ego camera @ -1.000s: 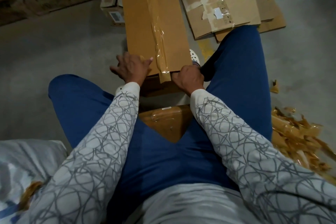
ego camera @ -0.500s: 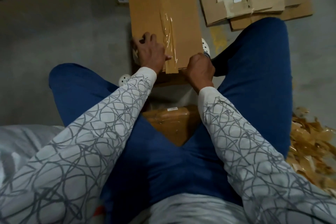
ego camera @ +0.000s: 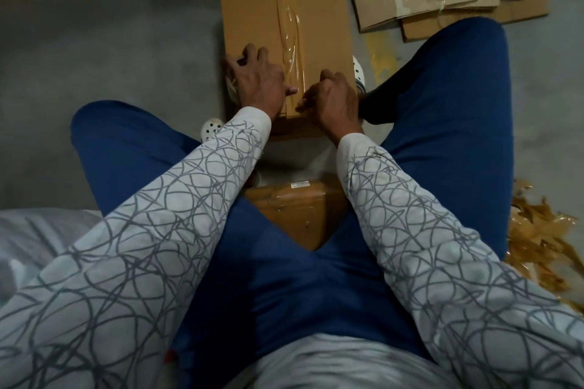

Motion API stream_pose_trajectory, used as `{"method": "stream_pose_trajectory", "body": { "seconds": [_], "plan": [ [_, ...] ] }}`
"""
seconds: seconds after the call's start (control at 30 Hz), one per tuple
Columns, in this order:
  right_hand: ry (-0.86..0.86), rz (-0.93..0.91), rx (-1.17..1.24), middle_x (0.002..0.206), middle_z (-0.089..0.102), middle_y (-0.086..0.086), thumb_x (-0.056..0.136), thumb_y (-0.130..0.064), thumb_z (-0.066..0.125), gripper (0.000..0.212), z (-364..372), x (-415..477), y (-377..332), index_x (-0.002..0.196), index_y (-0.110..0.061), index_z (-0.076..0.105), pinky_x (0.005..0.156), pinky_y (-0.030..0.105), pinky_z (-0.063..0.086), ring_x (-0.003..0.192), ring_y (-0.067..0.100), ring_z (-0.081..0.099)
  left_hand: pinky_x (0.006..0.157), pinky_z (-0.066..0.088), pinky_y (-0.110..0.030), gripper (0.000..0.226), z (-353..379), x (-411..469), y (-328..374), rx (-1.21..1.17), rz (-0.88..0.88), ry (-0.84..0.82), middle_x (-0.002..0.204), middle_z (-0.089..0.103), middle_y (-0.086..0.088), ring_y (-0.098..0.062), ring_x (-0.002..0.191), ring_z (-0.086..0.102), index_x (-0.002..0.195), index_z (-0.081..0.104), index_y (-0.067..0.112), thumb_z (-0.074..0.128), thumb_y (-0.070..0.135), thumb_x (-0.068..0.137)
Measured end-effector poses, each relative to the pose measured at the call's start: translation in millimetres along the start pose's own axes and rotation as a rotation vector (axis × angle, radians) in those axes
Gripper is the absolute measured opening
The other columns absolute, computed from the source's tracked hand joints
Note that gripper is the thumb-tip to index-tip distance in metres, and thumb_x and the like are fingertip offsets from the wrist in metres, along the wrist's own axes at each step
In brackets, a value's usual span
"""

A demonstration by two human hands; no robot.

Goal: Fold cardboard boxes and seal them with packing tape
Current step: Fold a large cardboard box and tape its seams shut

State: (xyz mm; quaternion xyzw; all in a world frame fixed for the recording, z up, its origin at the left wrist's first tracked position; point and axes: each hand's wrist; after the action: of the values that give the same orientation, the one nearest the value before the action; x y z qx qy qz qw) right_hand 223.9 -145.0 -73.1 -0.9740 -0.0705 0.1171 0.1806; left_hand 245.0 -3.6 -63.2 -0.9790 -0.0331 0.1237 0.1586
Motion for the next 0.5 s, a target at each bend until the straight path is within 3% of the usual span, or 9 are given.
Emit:
{"method": "stream_pose_trajectory", "body": {
  "seconds": [0.2,0.33,0.5],
  "plan": [
    [-0.029,-0.023,-0.051,0.108,0.058,0.004,0.077,-0.038,0.085,0.032,7,-1,1,0.106,-0.025,0.077,0.078,0.039,0.050,0.100,0.025,0.053,0.099,0.031,-0.059,0.060,2,-2,-3,-0.022,-0.020,-0.009,0.138,0.052,-0.010,-0.034,0.130,0.038,0.114,0.072,0.023,0.052,0.074,0.088],
    [0.076,-0.127,-0.151,0.105,0.059,0.009,0.080,-0.023,0.081,0.032,20,-6,2,0.111,-0.017,0.074,0.067,0.039,0.048,0.091,0.030,0.057,0.098,0.032,-0.059,0.063,4,-1,-2,-0.009,-0.023,0.004,0.134,0.054,-0.010,-0.034,0.127,0.039,0.112,0.072,0.022,0.051,0.076,0.087],
    [0.180,-0.197,-0.136,0.104,0.062,0.016,0.084,-0.015,0.073,0.031,41,-13,1,0.114,-0.010,0.070,0.064,0.041,0.046,0.081,0.036,0.059,0.099,0.031,-0.060,0.063,6,-2,-2,-0.051,-0.034,-0.008,0.134,0.054,-0.010,-0.034,0.129,0.039,0.115,0.071,0.022,0.051,0.074,0.088]
  ]
}}
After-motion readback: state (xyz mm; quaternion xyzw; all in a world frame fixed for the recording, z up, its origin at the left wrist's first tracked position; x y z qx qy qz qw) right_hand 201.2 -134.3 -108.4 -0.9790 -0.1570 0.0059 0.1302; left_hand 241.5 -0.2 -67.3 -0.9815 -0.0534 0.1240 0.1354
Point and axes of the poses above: each hand's wrist, its own x-axis towards the middle knuckle, its own z-axis out of the palm, y = z × x
